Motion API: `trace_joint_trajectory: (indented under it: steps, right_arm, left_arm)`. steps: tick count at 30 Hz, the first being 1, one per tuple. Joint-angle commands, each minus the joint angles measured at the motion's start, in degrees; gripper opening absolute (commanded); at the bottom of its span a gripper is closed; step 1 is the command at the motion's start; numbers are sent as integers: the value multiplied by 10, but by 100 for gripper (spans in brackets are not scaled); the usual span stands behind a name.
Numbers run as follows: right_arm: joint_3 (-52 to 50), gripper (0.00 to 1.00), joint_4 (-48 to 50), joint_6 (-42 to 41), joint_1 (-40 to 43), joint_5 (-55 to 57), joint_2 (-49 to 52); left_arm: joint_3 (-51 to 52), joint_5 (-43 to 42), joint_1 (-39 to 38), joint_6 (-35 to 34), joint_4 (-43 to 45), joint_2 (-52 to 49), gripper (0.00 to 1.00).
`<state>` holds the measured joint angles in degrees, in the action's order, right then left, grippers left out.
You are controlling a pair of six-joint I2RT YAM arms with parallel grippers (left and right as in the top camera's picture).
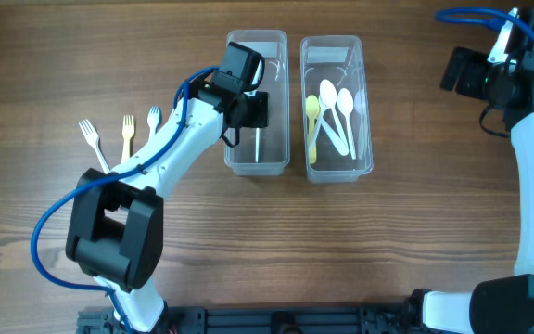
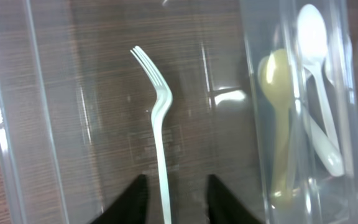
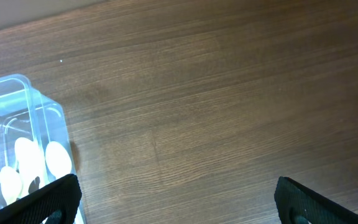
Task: Pack container
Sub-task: 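Carry the bent fork into the left container and release it, then move the left gripper back and grasp a white fork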
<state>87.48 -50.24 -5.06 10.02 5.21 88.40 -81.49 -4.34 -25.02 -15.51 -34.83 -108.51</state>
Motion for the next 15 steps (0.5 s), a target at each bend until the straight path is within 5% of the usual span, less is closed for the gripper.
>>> trace_joint_trajectory:
  steps: [1,15]
  right_arm:
    - [2,100,1,4,1,8,3]
    - [2,100,1,4,1,8,3]
  left_arm:
    - [-4,8,12,1,6,2,35]
    - [-4,88,68,64,-92,176,38]
